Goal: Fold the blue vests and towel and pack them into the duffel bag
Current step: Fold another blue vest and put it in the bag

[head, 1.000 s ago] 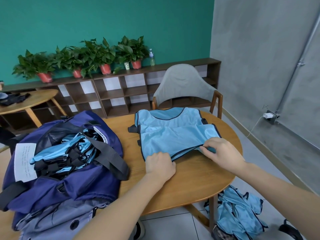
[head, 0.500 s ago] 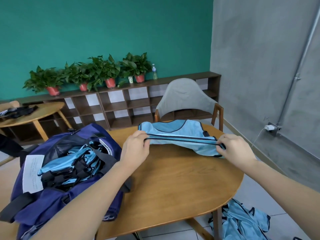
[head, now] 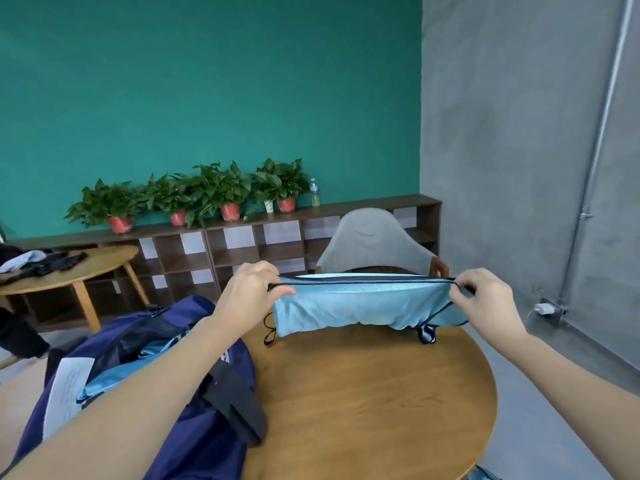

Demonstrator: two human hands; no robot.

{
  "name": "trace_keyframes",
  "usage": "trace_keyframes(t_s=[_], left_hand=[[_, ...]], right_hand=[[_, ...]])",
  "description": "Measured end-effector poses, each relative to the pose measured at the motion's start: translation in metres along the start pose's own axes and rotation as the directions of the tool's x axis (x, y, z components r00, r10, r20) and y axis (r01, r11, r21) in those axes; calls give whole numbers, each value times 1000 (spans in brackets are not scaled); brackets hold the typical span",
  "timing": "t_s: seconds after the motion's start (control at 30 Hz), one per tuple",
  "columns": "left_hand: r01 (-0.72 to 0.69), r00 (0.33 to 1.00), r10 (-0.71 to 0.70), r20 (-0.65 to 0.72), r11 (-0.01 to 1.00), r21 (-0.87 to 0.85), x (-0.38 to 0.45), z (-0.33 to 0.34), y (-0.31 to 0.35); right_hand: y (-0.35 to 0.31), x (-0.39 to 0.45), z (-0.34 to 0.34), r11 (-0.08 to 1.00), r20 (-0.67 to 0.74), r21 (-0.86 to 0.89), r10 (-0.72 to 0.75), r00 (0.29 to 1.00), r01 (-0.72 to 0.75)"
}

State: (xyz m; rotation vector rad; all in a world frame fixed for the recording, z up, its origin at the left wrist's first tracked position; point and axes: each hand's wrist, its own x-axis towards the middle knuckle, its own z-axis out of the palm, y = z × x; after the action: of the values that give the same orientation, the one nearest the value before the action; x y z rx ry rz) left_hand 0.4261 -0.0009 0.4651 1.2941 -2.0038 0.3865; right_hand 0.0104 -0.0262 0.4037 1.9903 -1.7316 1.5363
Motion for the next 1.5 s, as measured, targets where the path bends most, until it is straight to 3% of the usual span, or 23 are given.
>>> trace_keyframes(t_s=[0.17,0.37,0.7,0.9,1.07,1.17,1.3,1.5], left_hand=[[16,999,-13,-36,997,82,20,-23,-2],[63,996,-59,-60,997,55,45,-45,-9],[-39,998,34,47,994,104,57,-68,-18],[-1,997,-7,78,994,106,65,-80,-25],[72,997,-72,1,996,58,70,-89,-22],[198,977,-203,-64,977,-80,73,-89,-16],[350,934,-356,42,882,-316,80,-92,-5],[326,945,-306,113,903,-281,89,-108,6]], right_hand=[[-19,28,-9,987,7,137,89,996,-89],[-34,66,-34,985,60,165,34,998,-43],[-33,94,-58,994,122,108,7,993,-20],[-40,98,-64,995,168,102,5,986,-22],[-43,103,-71,992,228,100,48,973,-72],[-43,109,-74,987,258,114,84,962,-117],[-41,116,-80,986,279,106,92,956,-127],[-56,130,-101,996,305,-34,85,949,-78]])
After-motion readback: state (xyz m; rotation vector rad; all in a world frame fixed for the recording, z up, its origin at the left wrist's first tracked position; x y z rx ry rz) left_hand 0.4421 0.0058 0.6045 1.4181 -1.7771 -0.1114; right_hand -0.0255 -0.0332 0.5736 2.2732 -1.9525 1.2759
